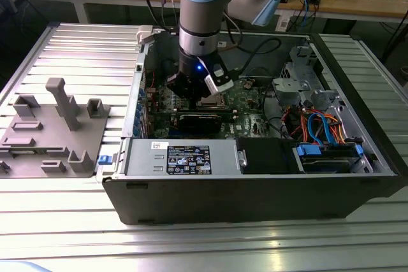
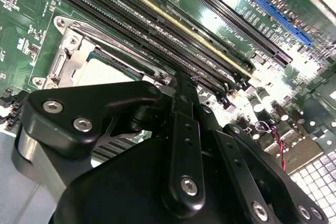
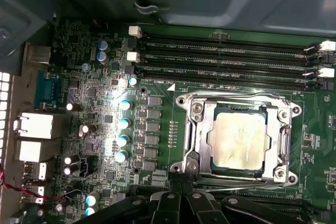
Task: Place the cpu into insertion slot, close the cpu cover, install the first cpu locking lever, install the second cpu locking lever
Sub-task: 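Install the second cpu locking lever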
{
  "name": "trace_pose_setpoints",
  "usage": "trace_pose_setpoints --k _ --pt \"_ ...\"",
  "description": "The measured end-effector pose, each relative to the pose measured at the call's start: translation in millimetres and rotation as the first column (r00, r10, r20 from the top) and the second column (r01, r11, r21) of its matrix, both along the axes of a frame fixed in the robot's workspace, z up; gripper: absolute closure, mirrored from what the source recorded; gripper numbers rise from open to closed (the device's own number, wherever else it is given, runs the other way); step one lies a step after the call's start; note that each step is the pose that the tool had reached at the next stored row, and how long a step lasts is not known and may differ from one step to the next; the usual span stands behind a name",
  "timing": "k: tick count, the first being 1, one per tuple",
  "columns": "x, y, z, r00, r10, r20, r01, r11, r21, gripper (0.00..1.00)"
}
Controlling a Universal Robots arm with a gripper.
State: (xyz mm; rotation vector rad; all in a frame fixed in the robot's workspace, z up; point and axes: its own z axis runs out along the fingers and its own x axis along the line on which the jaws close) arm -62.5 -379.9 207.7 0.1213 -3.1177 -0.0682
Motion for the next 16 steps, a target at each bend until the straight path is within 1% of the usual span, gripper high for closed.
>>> trace_pose_setpoints --k 2,3,4,8,9,10,13,15,16 --pt "0.0 -0.1 -1.1 1.0 0.0 -0.0001 0.0 1.0 0.0016 0.89" --pt "0.0 2.4 -2.0 1.0 0.001 -0.0001 -0.001 1.0 0.0014 0.89" --pt "0.0 3.4 -2.4 1.0 0.002 0.0001 -0.002 1.0 0.0019 0.89" --pt "-0.1 3.7 -2.5 1.0 0.003 0.0 -0.003 1.0 0.0038 0.89" --pt "0.0 3.7 -1.6 1.0 0.003 0.0006 -0.003 1.0 0.0037 0.89" --pt "0.0 3.7 1.0 1.0 0.003 0.001 -0.003 1.0 0.0038 0.89" --pt "0.0 3.8 12.7 1.0 0.003 0.001 -0.003 1.0 0.0029 0.89" --pt "0.3 3.8 18.2 1.0 0.003 0.001 -0.003 1.0 0.0024 0.89" --pt "1.5 3.8 22.4 1.0 0.003 0.0007 -0.003 1.0 0.0023 0.89"
